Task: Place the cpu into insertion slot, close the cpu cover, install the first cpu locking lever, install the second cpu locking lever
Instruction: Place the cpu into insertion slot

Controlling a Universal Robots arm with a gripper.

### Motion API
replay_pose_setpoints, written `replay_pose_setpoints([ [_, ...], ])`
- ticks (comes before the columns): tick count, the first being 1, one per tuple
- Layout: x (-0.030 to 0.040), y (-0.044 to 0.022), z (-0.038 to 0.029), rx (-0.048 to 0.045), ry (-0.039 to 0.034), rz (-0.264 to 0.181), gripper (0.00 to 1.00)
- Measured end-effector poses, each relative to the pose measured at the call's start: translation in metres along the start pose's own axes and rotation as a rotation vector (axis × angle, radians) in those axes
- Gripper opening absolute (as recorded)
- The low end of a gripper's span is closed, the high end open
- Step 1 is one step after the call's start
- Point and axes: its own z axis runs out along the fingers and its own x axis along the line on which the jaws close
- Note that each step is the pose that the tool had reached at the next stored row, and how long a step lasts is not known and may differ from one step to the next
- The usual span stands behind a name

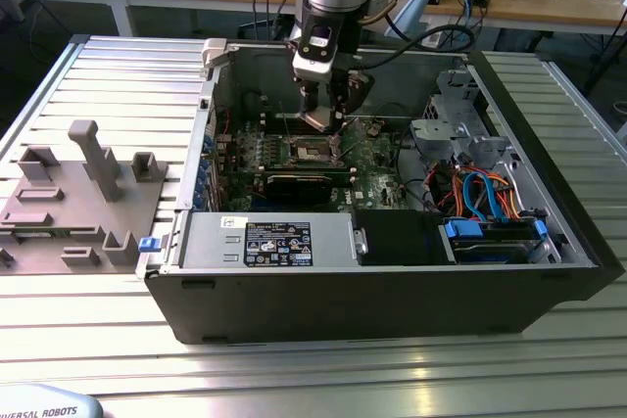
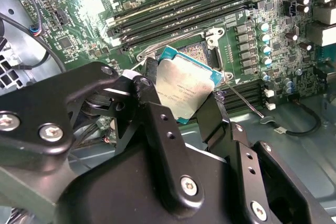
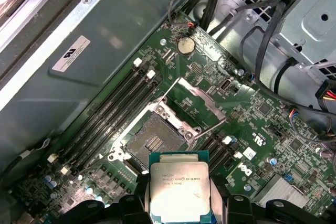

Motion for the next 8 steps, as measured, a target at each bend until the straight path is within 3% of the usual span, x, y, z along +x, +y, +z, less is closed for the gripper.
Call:
replay_pose_setpoints([
  [8,0.0000,0.0000,0.0005,0.0003,-0.0003,0.011,0.54],
])
